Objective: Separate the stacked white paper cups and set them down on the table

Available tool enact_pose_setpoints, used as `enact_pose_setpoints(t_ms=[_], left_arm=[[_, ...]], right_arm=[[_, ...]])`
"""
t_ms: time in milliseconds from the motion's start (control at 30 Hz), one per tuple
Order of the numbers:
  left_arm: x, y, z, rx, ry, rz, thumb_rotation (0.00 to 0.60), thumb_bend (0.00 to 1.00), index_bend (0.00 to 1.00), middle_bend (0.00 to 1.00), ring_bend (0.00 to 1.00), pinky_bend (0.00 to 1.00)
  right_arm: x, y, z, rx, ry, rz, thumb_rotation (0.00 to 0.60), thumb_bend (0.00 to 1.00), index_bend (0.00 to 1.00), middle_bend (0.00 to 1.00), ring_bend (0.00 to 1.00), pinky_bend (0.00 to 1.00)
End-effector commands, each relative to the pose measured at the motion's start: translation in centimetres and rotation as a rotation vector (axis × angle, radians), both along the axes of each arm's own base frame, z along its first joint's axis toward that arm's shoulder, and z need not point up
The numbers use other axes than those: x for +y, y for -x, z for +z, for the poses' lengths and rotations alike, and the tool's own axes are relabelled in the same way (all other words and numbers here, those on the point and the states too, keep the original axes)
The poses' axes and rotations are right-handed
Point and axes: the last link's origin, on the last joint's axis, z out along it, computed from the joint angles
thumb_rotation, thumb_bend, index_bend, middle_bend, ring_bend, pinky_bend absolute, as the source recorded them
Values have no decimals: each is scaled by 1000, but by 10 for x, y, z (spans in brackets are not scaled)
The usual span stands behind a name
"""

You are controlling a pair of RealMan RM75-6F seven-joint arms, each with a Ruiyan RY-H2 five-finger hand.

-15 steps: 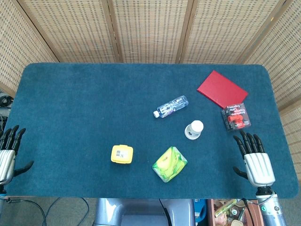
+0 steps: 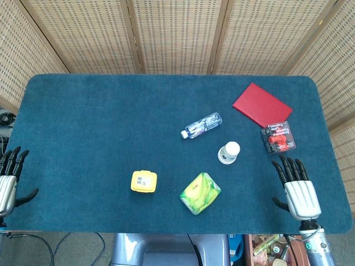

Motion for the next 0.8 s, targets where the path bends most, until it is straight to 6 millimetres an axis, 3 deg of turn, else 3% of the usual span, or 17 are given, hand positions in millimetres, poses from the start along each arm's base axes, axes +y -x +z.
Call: enact_pose_setpoints(t_ms=[33,400,800], left_arm=[[0,0,0,0,1,0,600,207,0,0,0,0],[0,-1,1,-2,-4,-3,600,208,0,0,0,0],[1,-1,-3,12,5,2,600,208,0,0,0,0]], right_arm=[[0,0,-1,2,-5,-1,600,93,122,0,0,38],[-2,-8,-2,-20,3,44,600,93,122,0,0,39],[-49,-62,-2,21,-48,151,600,93,158,0,0,92]])
